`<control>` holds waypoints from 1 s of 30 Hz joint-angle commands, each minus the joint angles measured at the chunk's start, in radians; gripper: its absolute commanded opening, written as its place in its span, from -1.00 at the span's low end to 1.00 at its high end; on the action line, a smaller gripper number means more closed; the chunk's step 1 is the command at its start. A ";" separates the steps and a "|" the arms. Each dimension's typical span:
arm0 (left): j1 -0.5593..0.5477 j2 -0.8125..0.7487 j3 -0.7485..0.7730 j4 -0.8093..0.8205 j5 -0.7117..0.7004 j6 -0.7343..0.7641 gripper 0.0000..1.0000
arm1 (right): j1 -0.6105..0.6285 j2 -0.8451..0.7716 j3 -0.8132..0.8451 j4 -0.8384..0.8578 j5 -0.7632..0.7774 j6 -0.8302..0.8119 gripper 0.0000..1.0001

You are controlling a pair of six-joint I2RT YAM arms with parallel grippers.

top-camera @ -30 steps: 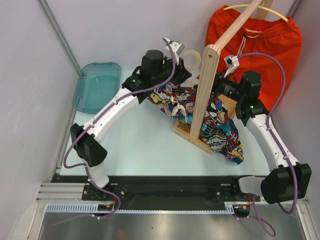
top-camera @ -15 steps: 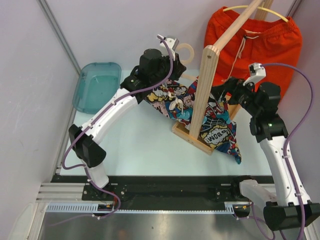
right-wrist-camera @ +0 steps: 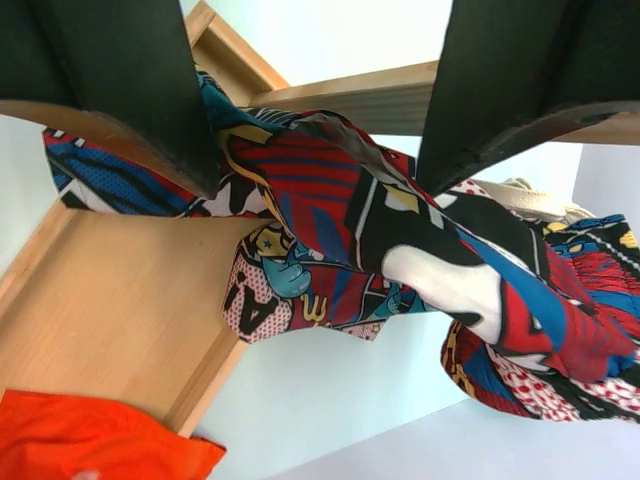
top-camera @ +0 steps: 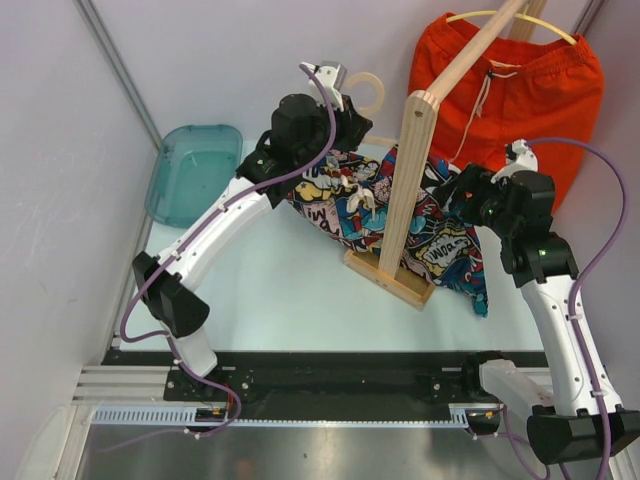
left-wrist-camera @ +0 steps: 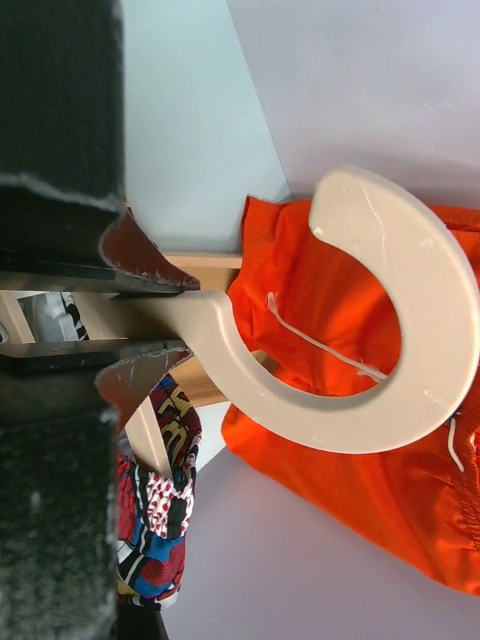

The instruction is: Remove the shorts from the hanger

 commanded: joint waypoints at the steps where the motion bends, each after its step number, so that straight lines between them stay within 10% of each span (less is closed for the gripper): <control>1: 0.003 -0.062 0.018 0.094 -0.026 -0.034 -1.00 | -0.001 0.000 0.013 -0.016 0.009 0.041 0.62; 11: 0.001 -0.077 -0.025 0.103 -0.115 -0.049 -1.00 | 0.000 -0.007 -0.029 -0.028 -0.031 0.060 0.02; 19: 0.003 -0.082 -0.025 0.097 -0.149 -0.026 -1.00 | -0.001 -0.008 -0.078 0.010 -0.010 0.081 -0.95; 30: 0.089 -0.148 -0.091 0.068 -0.132 -0.083 -1.00 | -0.059 -0.049 -0.078 0.010 0.249 0.046 -1.00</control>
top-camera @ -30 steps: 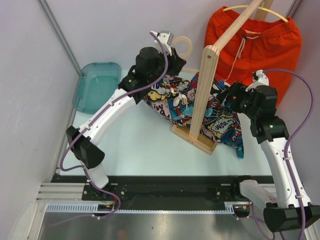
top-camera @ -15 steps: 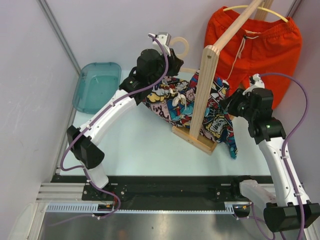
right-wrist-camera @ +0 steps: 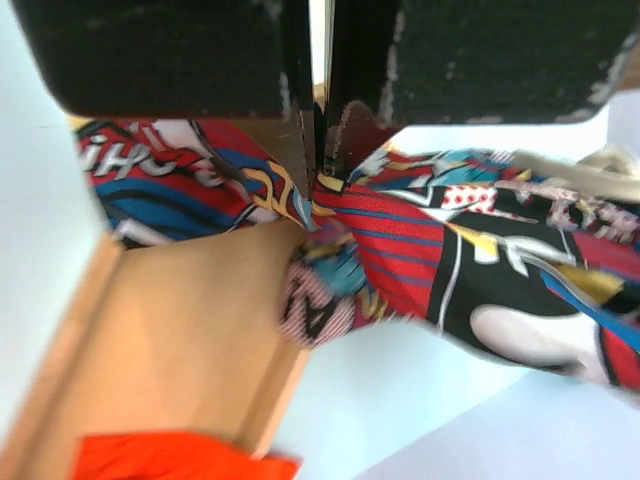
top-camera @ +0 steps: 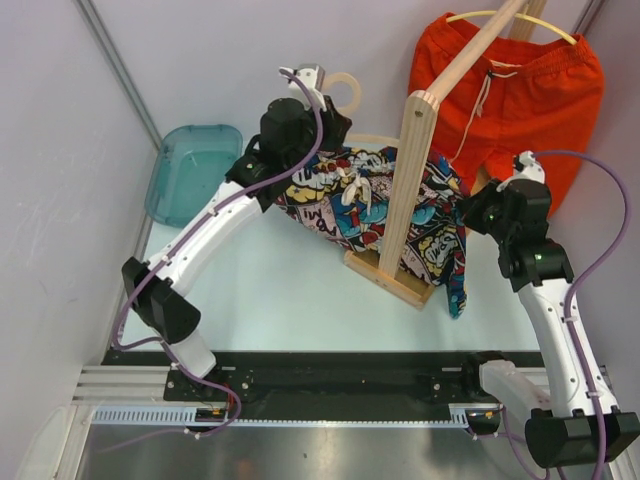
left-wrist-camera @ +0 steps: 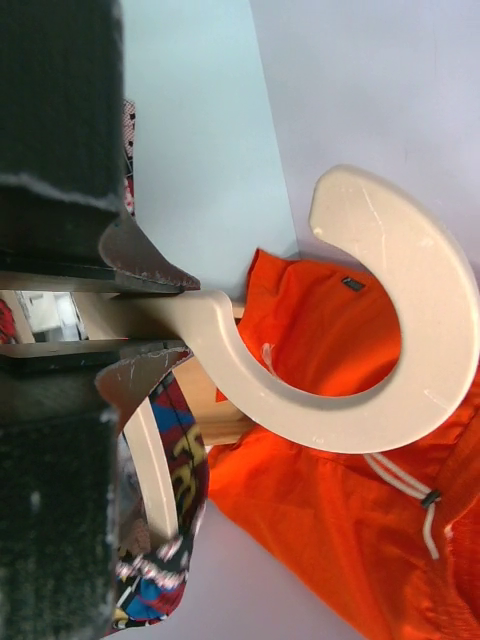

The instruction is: Remove the shorts from the hanger

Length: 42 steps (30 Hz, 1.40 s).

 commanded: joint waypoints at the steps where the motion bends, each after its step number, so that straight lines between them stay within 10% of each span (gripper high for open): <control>1: 0.077 -0.097 -0.020 0.067 0.014 -0.063 -1.00 | -0.060 -0.043 0.001 0.020 0.140 -0.018 -1.00; 16: 0.235 -0.163 -0.222 0.213 0.209 -0.344 -1.00 | -0.150 -0.021 -0.010 0.037 0.022 0.012 -1.00; 29: 0.234 -0.158 -0.149 0.193 0.258 -0.300 -1.00 | 0.083 0.226 -0.010 0.422 -0.343 0.084 -0.99; 35: 0.217 -0.149 -0.127 0.109 0.252 -0.159 -1.00 | 0.049 0.215 -0.010 0.306 -0.360 0.024 0.21; 42: 0.145 -0.116 -0.054 -0.012 0.182 0.036 -1.00 | 0.002 0.068 -0.010 0.185 -0.380 -0.082 0.66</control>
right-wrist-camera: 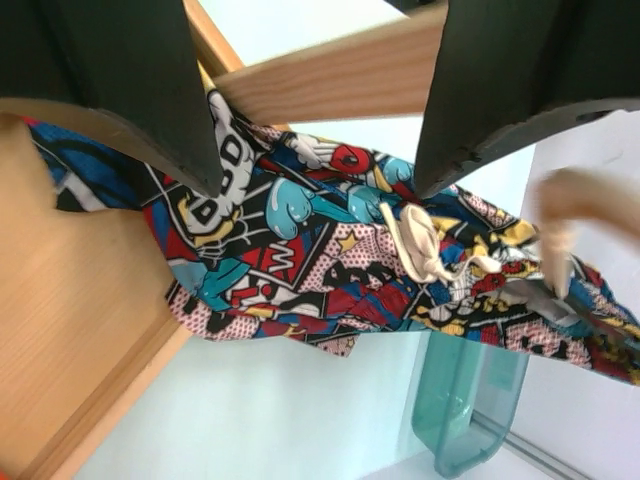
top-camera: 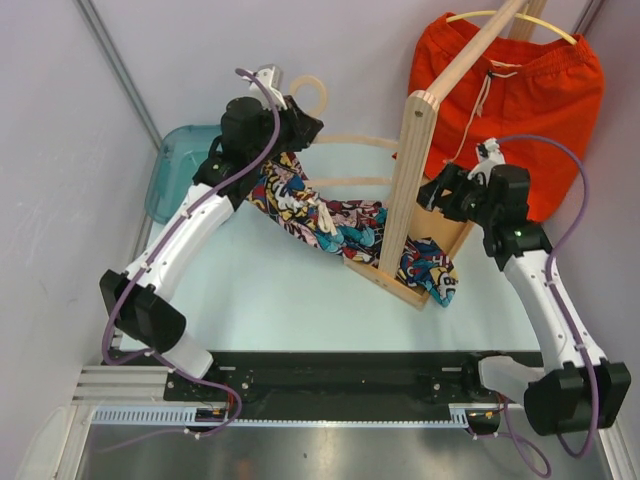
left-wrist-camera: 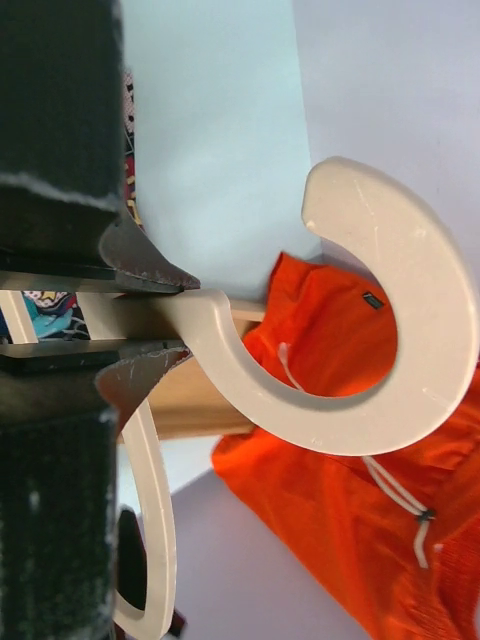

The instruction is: Remove the shorts from the hanger

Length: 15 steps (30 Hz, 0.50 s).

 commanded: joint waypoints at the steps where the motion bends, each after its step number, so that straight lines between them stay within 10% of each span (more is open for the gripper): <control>1: -0.052 0.000 0.106 -0.046 -0.047 0.187 -1.00 | -0.018 -0.131 0.010 -0.044 -0.028 -0.091 0.70; 15: -0.081 0.096 0.232 -0.164 0.082 0.221 -1.00 | -0.076 -0.158 0.010 0.152 -0.292 -0.010 0.81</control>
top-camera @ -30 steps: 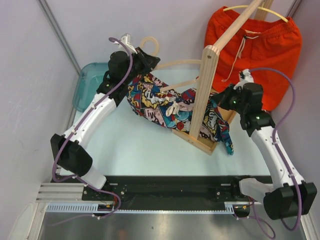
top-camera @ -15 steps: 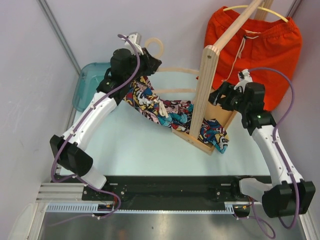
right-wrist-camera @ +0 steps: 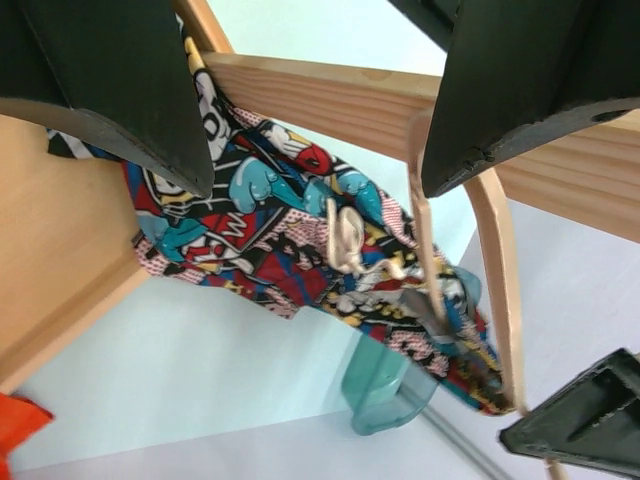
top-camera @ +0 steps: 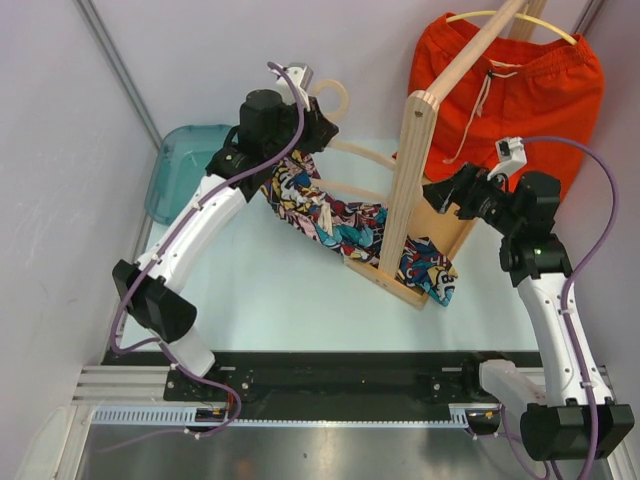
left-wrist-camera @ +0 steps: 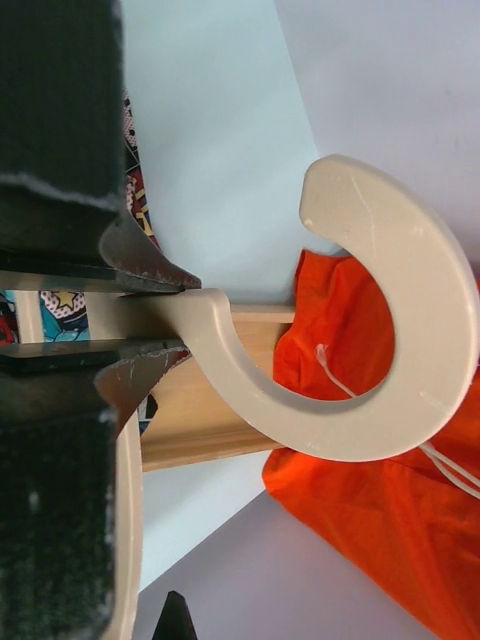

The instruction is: Remove the shorts from the hanger

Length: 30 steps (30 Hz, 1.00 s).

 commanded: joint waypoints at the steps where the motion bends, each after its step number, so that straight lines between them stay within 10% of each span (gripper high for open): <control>1: -0.007 0.015 0.078 -0.014 0.067 0.037 -1.00 | 0.004 0.005 0.009 0.131 -0.144 0.045 0.81; 15: -0.021 0.002 0.037 -0.001 0.118 0.003 -1.00 | 0.097 0.090 0.009 0.227 -0.207 0.088 0.83; 30: -0.024 -0.012 0.008 0.091 0.216 -0.099 -1.00 | 0.113 0.127 0.009 0.161 -0.164 0.024 -0.23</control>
